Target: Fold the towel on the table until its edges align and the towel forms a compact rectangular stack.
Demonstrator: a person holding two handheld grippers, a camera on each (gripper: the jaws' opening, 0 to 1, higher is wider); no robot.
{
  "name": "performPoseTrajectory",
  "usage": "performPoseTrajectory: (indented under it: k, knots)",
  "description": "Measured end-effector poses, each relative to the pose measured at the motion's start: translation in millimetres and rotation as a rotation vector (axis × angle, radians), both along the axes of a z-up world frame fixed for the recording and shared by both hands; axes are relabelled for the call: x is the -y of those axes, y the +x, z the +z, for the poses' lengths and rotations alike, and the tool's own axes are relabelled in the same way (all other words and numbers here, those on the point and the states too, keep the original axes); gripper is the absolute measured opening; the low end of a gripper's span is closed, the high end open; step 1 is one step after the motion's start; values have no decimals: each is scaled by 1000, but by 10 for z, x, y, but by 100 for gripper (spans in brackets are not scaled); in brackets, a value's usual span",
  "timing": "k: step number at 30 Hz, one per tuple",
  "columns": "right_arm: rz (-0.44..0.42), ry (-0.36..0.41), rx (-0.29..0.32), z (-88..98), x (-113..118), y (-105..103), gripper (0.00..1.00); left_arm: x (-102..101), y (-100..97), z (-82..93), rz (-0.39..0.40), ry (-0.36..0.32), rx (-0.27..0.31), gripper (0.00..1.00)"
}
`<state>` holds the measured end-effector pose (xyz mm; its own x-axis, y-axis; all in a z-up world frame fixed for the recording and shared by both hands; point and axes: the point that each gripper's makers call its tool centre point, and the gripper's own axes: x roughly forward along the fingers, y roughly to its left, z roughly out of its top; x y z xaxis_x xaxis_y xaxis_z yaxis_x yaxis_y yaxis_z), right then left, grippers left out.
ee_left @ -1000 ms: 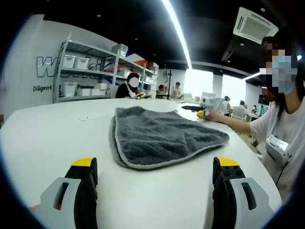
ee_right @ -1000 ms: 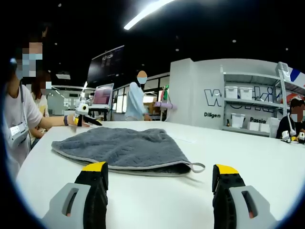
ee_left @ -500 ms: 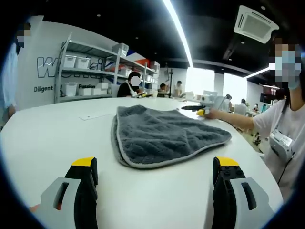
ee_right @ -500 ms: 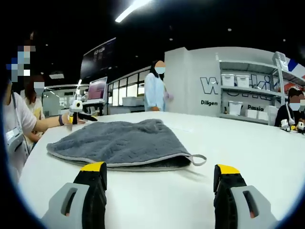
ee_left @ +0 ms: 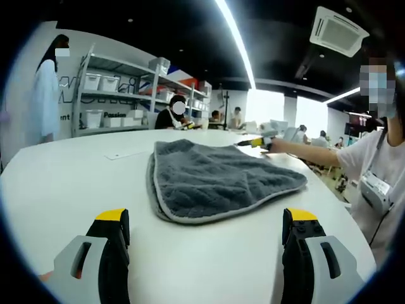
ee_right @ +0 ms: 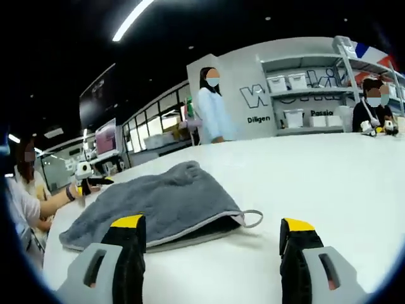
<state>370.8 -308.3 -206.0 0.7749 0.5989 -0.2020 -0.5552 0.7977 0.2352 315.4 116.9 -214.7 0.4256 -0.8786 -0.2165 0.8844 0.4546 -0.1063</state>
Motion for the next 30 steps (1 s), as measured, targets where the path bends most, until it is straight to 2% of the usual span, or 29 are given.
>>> performPoseTrajectory:
  k: [5, 8, 12, 18, 19, 23, 30]
  knots:
    - [-28, 31, -17, -2, -19, 23, 82, 3, 2, -3, -1, 1, 0, 99]
    - [-60, 40, -53, -57, -55, 11, 81, 9, 1, -5, -3, 2, 0, 99]
    - [-92, 95, -92, -73, -48, 28, 74, 12, 2, -6, -2, 2, -1, 99]
    - [-131, 130, -109, -87, -16, 7, 66, 17, 0, -6, -2, 2, -1, 99]
    - [-142, 141, -126, -80, 101, 111, 64, 17, 0, -6, -2, 3, -1, 99]
    - [-162, 165, -152, -64, 323, 323, 61, 12, 7, -2, -3, 2, -1, 99]
    - [-162, 198, -212, -117, 437, 492, 51, 12, 7, -9, -3, 5, -2, 99]
